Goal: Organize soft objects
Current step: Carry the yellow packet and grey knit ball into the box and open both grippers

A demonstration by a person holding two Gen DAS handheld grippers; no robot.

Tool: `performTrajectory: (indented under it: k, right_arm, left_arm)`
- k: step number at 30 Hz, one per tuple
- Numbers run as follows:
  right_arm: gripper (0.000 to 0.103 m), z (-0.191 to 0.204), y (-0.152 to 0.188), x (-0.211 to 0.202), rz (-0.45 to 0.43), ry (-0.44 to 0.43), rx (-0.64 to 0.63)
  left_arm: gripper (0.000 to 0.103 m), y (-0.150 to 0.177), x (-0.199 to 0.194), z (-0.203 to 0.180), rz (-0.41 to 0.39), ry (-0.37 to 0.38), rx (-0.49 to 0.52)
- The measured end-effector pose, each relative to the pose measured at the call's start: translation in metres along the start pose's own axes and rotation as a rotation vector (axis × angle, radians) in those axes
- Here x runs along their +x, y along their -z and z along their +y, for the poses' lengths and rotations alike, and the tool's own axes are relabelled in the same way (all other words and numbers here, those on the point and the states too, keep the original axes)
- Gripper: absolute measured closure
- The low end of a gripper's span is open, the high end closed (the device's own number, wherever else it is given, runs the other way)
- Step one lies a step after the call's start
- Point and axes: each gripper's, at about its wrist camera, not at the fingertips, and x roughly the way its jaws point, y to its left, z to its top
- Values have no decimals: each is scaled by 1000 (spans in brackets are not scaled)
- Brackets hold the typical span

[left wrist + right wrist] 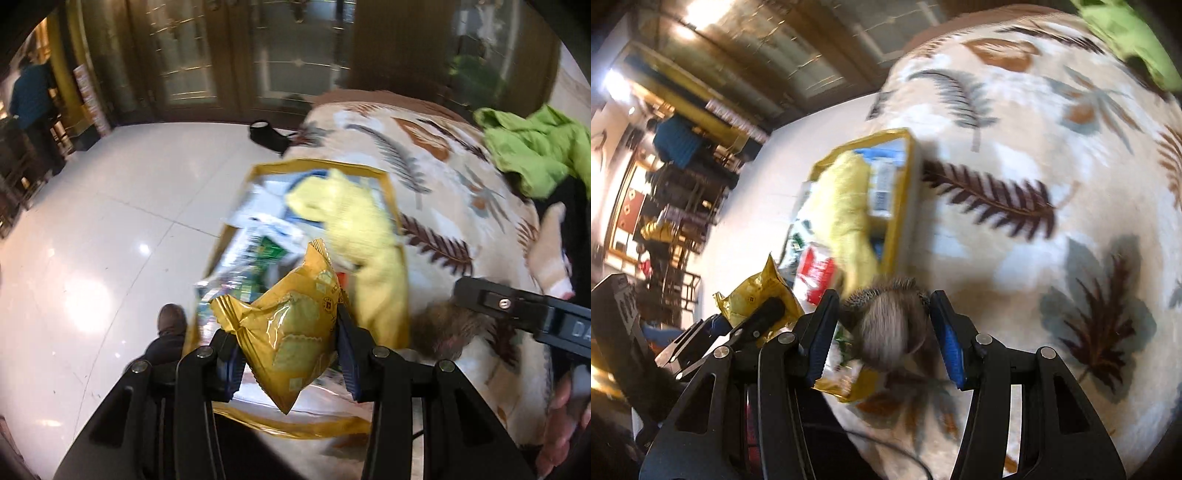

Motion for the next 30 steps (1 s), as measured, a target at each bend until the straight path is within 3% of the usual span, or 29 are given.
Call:
performTrajectory:
  k: [5, 7, 12, 15, 19, 22, 29, 30]
  right_arm:
    - [53, 33, -10, 7, -19, 18, -112]
    - [58, 42, -13, 14, -12, 32, -136]
    - [58, 29, -10, 7, 14, -1, -127]
    - [58, 16, 0, -1, 103, 13, -212]
    - [57, -13, 29, -1, 226, 126, -254]
    - [50, -20, 53, 13, 297, 107, -246]
    - [50, -8, 80, 49, 352, 49, -272]
    - [54, -6, 84, 56, 377, 53, -291]
  left_arm:
    - [60, -5, 14, 19, 5, -21, -47]
    - [60, -4, 23, 23, 22, -27, -60]
    - [60, -1, 32, 22, 35, -12, -60]
    - [60, -2, 31, 21, 41, 9, -45]
    - [60, -1, 33, 23, 82, 53, -46]
    - [60, -2, 30, 24, 97, 76, -48]
    - [60, -4, 5, 21, 85, 129, -7]
    - [60, -5, 2, 21, 80, 133, 0]
